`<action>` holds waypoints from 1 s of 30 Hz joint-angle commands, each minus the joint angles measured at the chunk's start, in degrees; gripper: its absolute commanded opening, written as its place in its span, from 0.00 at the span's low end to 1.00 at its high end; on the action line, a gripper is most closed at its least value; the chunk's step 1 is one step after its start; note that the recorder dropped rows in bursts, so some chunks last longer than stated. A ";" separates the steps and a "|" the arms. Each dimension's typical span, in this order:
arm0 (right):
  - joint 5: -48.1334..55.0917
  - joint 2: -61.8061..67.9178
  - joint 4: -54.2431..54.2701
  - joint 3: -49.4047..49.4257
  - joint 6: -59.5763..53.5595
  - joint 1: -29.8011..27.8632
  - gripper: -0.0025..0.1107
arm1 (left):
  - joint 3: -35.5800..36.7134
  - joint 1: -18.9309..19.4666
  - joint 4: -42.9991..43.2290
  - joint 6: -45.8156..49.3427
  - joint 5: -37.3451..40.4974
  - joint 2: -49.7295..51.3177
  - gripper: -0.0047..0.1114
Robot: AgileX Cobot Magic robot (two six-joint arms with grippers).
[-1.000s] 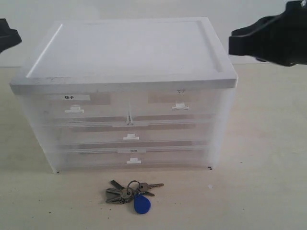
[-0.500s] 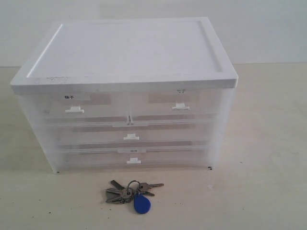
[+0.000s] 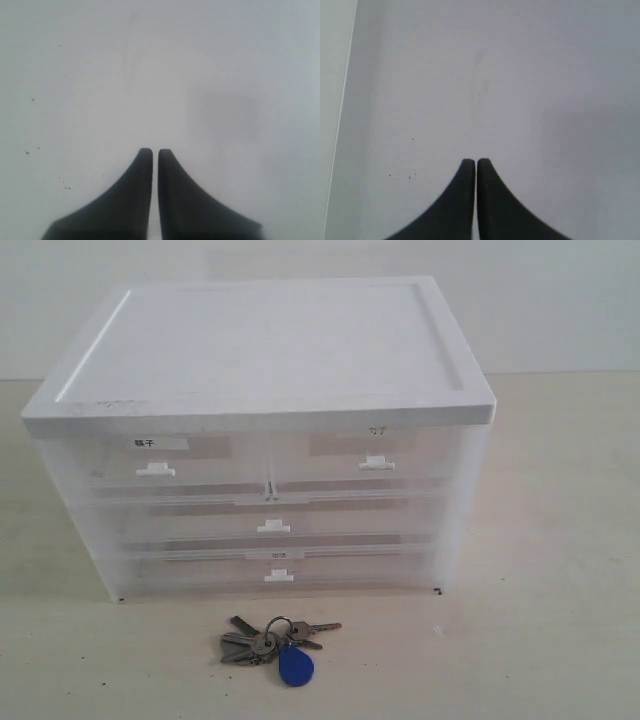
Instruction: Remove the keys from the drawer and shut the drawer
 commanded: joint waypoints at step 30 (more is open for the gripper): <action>-2.27 -0.23 0.00 -0.02 1.37 -0.01 0.02 | 7.05 -0.28 -57.39 42.96 3.32 -0.12 0.08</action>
